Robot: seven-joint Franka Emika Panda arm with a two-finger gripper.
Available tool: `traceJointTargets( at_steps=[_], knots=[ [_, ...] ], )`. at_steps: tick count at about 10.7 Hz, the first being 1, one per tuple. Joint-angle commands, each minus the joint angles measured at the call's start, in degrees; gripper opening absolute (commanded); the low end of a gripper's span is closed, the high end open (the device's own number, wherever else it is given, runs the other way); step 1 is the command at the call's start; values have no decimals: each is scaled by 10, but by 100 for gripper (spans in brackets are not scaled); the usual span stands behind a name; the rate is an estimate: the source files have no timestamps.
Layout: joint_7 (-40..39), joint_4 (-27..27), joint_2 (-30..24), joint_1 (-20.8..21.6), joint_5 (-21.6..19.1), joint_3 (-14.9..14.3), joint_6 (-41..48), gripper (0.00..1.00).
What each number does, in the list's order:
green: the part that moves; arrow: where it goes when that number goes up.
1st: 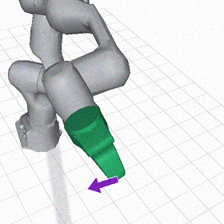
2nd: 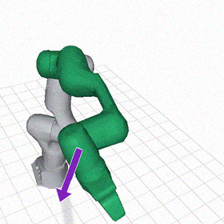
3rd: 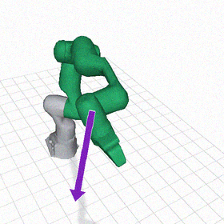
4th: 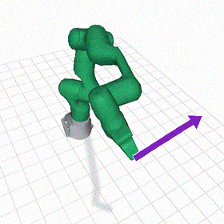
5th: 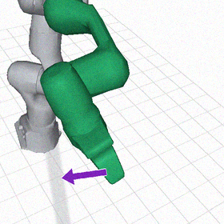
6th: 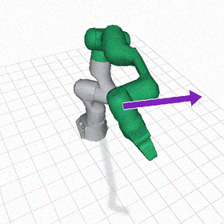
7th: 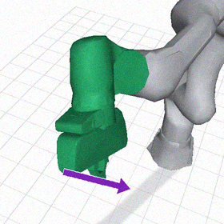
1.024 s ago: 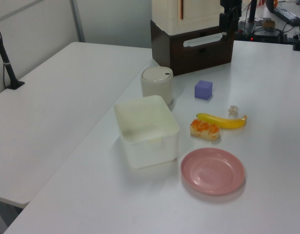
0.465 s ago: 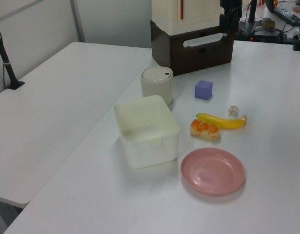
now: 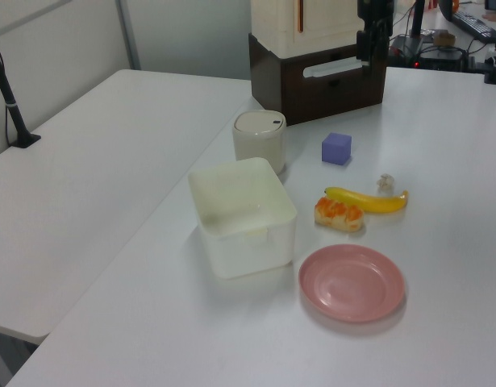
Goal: Open the trash can
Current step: 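Move the gripper down over the small cream trash can's lid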
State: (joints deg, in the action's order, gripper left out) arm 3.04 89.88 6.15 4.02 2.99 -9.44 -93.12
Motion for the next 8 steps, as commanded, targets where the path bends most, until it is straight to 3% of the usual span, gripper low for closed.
traceJointTargets(
  at_steps=[1,2,3,8],
  knots=[
    [0,2,32,32,-9,0,-76,14],
    [1,2,40,35,-17,0,-116,2],
    [1,2,48,35,-38,0,-168,0],
    [12,-1,122,50,-73,-1,-376,0]
  ],
)
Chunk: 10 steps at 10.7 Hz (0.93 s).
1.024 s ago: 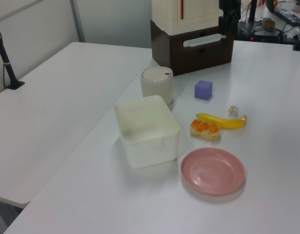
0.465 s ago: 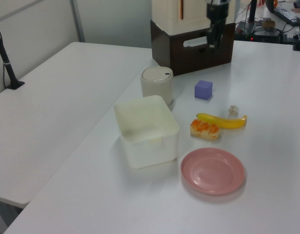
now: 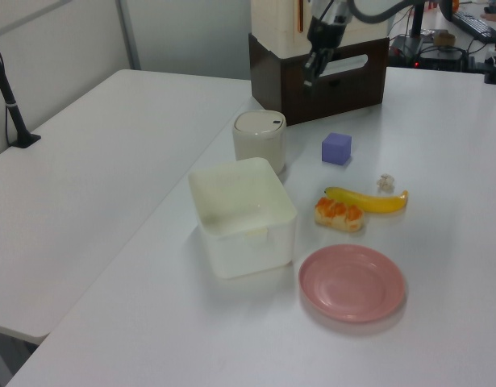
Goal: Open the trash can
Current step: 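Move the gripper down over the small cream trash can's lid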
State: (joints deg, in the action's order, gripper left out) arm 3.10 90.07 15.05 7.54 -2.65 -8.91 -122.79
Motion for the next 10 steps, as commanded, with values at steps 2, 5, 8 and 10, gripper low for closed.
traceJointTargets(
  at_steps=[2,5,8,10],
  knots=[
    [23,-5,73,16,-13,-7,-150,0],
    [56,-5,116,18,-8,-7,-229,0],
    [55,-5,140,20,-7,-8,-256,0],
    [52,-5,139,20,-9,-8,-255,0]
  ],
)
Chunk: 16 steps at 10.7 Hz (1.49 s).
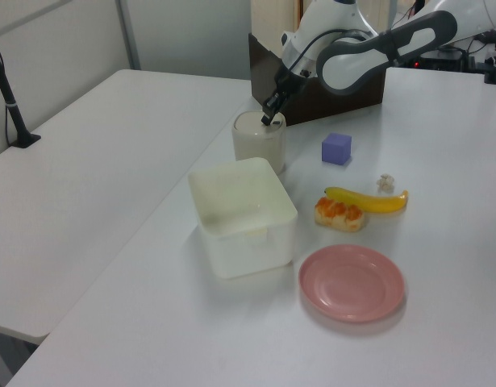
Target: Open the trash can
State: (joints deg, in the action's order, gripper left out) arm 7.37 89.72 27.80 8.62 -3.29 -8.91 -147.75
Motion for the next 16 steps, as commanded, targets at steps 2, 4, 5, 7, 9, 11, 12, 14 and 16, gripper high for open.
traceJointTargets(
  at_steps=[2,4,5,7,9,11,12,14,16],
  knots=[
    [9,4,-35,5,-5,-10,14,0],
    [-1,4,-62,3,-3,-13,97,3],
    [-22,4,-78,2,-3,-20,145,11],
    [-60,4,-127,-5,-5,-30,274,39],
    [-69,3,-163,-14,-1,-30,400,100],
    [-66,3,-171,-15,6,-25,437,100],
    [-64,3,-174,-15,11,-25,439,100],
    [-63,3,-183,-26,13,-23,448,100],
    [-68,1,-191,-23,13,-27,479,100]
  ],
)
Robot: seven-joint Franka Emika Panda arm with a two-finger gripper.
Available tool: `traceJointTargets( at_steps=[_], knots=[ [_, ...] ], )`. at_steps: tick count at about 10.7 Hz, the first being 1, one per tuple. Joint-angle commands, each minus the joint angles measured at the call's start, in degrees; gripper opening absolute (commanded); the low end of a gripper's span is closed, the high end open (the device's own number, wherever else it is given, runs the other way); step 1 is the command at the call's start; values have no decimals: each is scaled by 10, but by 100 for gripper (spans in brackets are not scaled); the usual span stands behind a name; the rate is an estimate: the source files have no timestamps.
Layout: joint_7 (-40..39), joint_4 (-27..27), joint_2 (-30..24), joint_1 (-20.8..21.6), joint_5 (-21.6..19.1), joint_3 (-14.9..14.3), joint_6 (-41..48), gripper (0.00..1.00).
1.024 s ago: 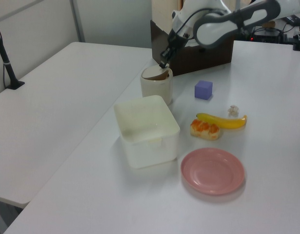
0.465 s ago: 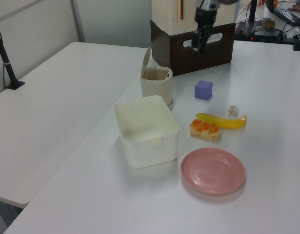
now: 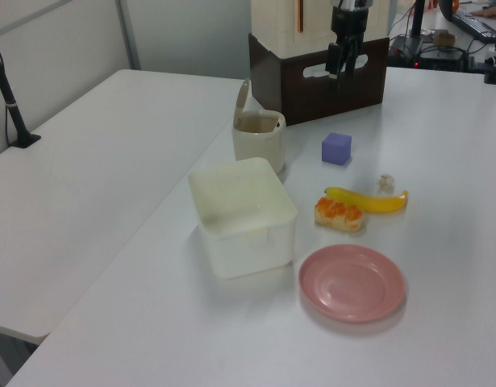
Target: Open the trash can
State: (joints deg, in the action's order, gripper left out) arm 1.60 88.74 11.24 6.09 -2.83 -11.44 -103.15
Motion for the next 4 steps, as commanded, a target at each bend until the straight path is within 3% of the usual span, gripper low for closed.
traceJointTargets(
  at_steps=[1,4],
  knots=[
    [-10,12,-27,3,8,-2,34,100],
    [-5,13,-30,1,8,-2,35,100]
  ],
)
